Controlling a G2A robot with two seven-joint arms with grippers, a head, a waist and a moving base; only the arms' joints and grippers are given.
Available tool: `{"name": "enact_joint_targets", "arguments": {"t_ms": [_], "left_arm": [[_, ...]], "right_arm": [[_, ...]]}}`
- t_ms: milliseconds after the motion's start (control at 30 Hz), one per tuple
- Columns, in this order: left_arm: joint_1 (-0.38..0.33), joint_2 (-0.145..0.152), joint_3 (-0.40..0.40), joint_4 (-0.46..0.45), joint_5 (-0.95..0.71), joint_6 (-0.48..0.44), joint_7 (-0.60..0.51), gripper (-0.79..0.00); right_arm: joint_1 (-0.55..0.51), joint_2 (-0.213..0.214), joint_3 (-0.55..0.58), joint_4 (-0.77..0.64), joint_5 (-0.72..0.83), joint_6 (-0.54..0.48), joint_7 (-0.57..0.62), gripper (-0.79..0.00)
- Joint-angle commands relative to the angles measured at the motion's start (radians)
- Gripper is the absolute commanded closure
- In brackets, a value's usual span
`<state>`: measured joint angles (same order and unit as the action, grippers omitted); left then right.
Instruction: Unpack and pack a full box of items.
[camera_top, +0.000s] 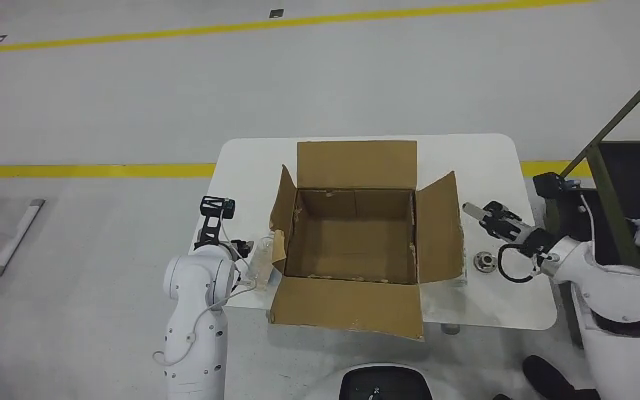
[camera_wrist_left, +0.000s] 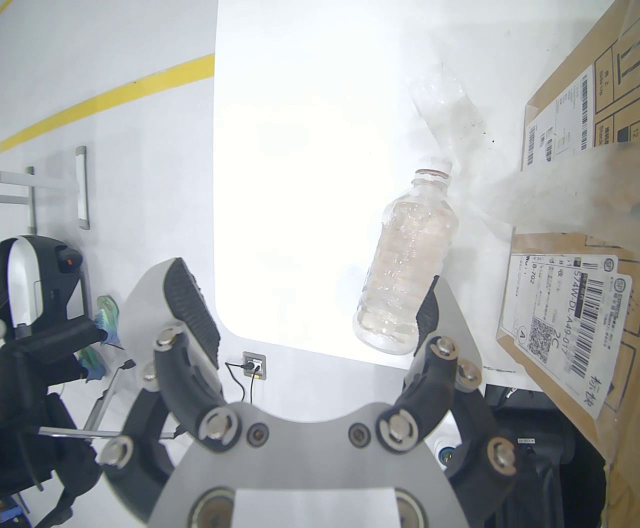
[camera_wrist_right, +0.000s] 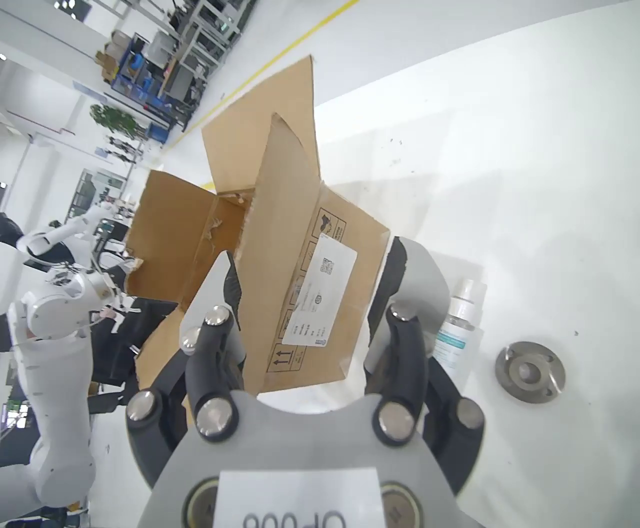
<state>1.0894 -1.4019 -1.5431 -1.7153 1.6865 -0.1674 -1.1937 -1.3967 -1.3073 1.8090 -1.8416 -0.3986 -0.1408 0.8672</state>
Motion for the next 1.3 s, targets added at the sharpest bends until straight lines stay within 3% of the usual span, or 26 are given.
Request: {"name": "enact_joint_targets", "arguments": {"t_ms": [0, 33, 67, 100, 200, 300, 333, 400, 867, 1267], "left_arm": [[0.0, 0.0, 0.0, 0.0, 0.0, 0.0, 0.0, -0.785], [0.0, 0.0, 0.0, 0.0, 0.0, 0.0, 0.0, -0.785], [0.0, 0.0, 0.0, 0.0, 0.0, 0.0, 0.0, -0.785], [0.0, 0.0, 0.0, 0.0, 0.0, 0.0, 0.0, -0.785], [0.0, 0.0, 0.0, 0.0, 0.0, 0.0, 0.0, -0.785], [0.0, 0.0, 0.0, 0.0, 0.0, 0.0, 0.0, -0.785], [0.0, 0.0, 0.0, 0.0, 0.0, 0.0, 0.0, -0.785], [0.0, 0.0, 0.0, 0.0, 0.0, 0.0, 0.0, -0.785], [0.0, 0.0, 0.0, 0.0, 0.0, 0.0, 0.0, -0.785], [0.0, 0.0, 0.0, 0.0, 0.0, 0.0, 0.0, -0.785]], "right_arm": [[0.001, 0.005, 0.011, -0.006, 0.035, -0.012, 0.025, -0.579], [0.001, 0.007, 0.012, -0.008, 0.036, -0.013, 0.032, -0.576], [0.002, 0.01, 0.004, -0.017, 0.032, -0.02, 0.044, -0.416], [0.003, 0.011, -0.002, -0.02, 0.035, -0.022, 0.046, -0.379], [0.007, 0.015, -0.038, -0.012, 0.012, -0.013, 0.055, -0.348], [0.027, 0.017, -0.086, 0.023, 0.007, -0.008, 0.065, -0.246], [0.035, 0.018, -0.101, 0.031, 0.009, -0.017, 0.069, -0.197], [0.049, 0.02, -0.111, 0.054, 0.015, -0.017, 0.054, 0.0], [0.146, 0.035, -0.125, 0.167, 0.041, 0.031, -0.043, 0.0], [0.165, 0.036, -0.127, 0.276, 0.211, -0.023, -0.202, 0.0]]}}
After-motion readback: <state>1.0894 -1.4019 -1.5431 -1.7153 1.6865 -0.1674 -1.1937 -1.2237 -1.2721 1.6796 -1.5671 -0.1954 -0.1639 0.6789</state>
